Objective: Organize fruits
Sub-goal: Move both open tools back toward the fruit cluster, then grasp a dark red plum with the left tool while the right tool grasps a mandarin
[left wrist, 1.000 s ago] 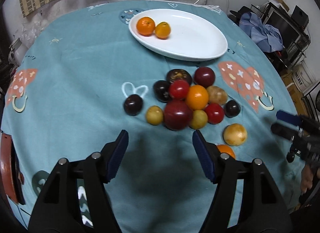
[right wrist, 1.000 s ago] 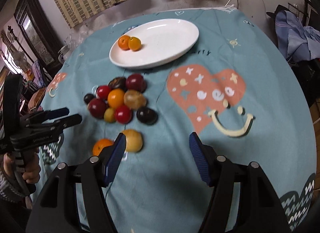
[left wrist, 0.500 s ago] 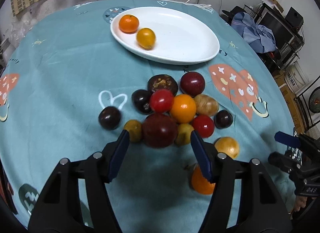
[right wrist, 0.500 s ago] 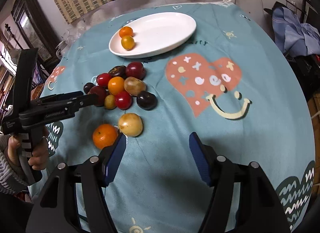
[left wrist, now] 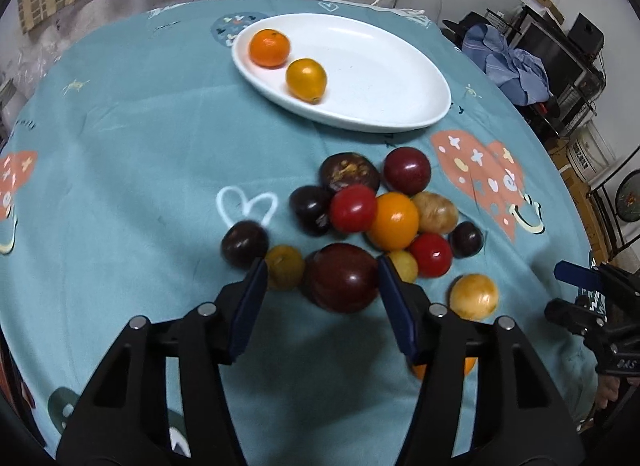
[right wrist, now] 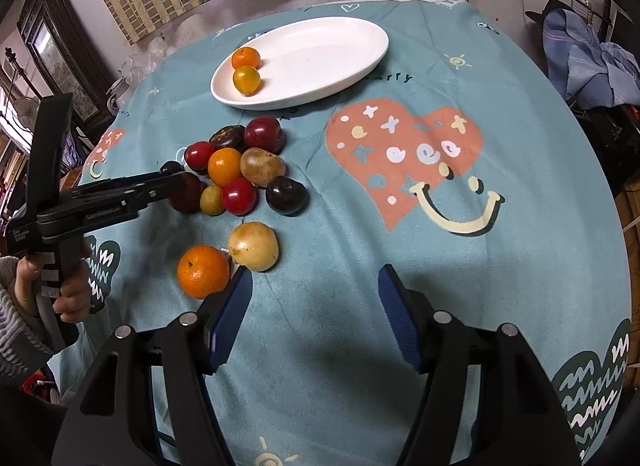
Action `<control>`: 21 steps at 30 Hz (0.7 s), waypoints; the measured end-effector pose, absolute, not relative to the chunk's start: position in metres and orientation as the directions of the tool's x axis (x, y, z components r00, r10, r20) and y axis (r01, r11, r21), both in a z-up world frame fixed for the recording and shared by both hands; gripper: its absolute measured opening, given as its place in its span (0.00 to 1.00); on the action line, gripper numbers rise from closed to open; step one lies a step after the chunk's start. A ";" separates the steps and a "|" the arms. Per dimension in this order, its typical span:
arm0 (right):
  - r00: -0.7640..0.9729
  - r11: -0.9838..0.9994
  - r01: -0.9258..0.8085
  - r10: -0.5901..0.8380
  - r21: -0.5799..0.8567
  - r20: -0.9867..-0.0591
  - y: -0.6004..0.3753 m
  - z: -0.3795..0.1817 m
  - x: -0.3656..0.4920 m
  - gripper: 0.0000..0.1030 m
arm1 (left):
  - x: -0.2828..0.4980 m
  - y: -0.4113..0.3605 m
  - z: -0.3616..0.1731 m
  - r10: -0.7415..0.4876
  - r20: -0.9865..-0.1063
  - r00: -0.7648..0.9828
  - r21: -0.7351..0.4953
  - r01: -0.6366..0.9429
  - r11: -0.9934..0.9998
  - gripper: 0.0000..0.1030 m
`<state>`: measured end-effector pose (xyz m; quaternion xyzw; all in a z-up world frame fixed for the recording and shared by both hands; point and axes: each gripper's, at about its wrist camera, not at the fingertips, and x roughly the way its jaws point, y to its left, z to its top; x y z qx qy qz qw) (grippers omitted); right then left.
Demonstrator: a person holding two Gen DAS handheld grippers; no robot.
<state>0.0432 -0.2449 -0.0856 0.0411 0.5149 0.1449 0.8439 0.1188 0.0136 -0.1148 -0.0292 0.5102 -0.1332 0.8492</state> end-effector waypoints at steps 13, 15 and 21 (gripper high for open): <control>0.422 0.946 -0.227 0.309 0.231 -0.852 -0.238 -0.085 0.046 0.64 | 0.094 0.023 -0.125 -0.278 -0.876 0.394 -0.246 0.131 0.960 0.60; 0.423 0.946 -0.232 0.309 0.228 -0.852 -0.237 -0.084 0.045 0.64 | 0.099 0.019 -0.127 -0.275 -0.877 0.394 -0.244 0.127 0.961 0.60; 0.430 0.947 -0.226 0.307 0.227 -0.849 -0.239 -0.082 0.042 0.64 | 0.109 0.009 -0.135 -0.261 -0.889 0.377 -0.218 0.152 0.964 0.41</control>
